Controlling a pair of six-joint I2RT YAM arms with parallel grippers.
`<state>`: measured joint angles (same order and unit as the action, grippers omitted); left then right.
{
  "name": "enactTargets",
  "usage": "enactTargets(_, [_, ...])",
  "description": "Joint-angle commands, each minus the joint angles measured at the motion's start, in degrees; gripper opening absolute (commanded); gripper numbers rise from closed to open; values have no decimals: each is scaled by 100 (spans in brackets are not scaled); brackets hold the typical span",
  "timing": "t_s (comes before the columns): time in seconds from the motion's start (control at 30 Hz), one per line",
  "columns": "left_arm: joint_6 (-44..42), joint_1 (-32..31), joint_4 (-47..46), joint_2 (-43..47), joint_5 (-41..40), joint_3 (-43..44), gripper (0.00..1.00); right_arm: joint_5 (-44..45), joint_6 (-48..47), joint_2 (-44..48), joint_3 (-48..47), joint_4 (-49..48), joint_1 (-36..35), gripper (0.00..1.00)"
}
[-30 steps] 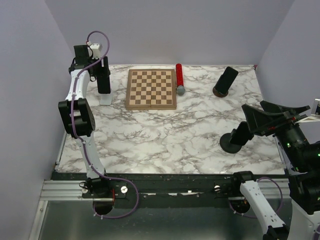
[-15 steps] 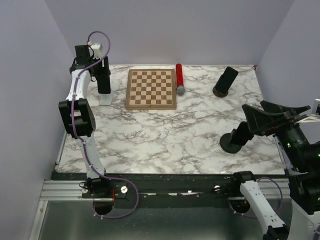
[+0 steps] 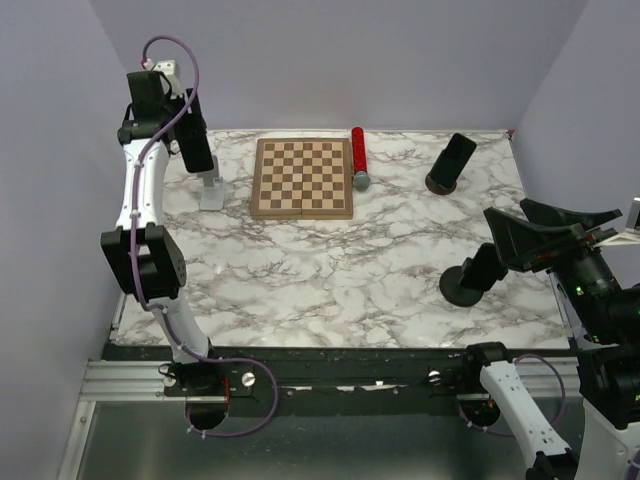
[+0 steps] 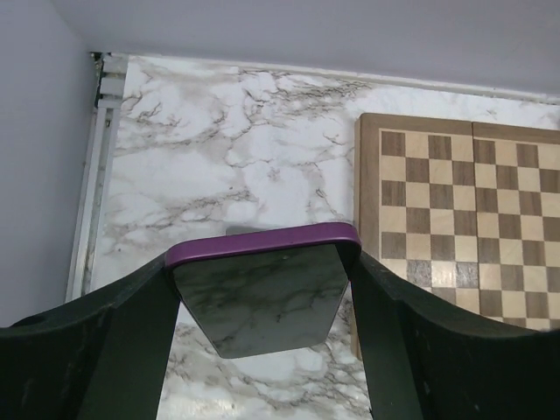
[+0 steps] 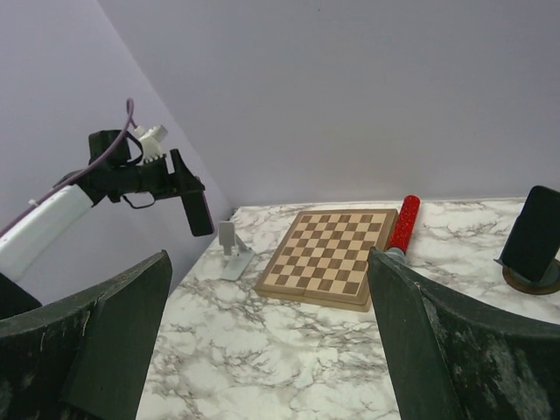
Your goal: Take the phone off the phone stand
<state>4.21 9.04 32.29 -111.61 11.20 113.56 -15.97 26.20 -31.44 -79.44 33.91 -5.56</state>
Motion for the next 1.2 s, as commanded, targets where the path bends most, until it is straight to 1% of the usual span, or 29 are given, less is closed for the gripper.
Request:
enactTargets(0.0, [1043,-69,596,1237,-803,-672,0,-199,97,48,108,-220,20,100])
enactTargets(0.1, [1460,-195,968,2003,-838,-1735,0,-185,183,106,330,-454,22,100])
enactTargets(0.17, [1534,-394,1269,2481,-1068,-2370,0,-227,223,113,447,-578,20,100])
enactTargets(0.2, [1531,-524,1420,2654,-1349,-2678,0,-244,242,96,490,-617,20,100])
enactTargets(0.3, [1541,-884,1939,2996,-1830,-3385,0,-296,275,45,549,-655,22,100])
enactTargets(0.33, [1508,-1095,1987,3101,-1906,-3674,0,-310,290,46,572,-678,20,100])
enactTargets(0.4, [1540,-1317,1979,3267,-2062,-4193,0,-369,335,59,644,-728,20,100])
enactTargets(0.53, [1505,-1404,1585,3269,-1816,-5067,0,-375,382,56,729,-751,20,100])
enactTargets(0.67, [1331,-1431,1551,2886,-1995,-5345,0,-312,305,-11,522,-530,20,100])
enactTargets(0.87, [1366,-1458,1221,2686,-2083,-5732,0,-201,330,-14,471,-451,20,100])
enactTargets(1.17, [1096,-1466,1269,2024,-1930,-5488,0,-278,455,-151,539,-552,20,100])
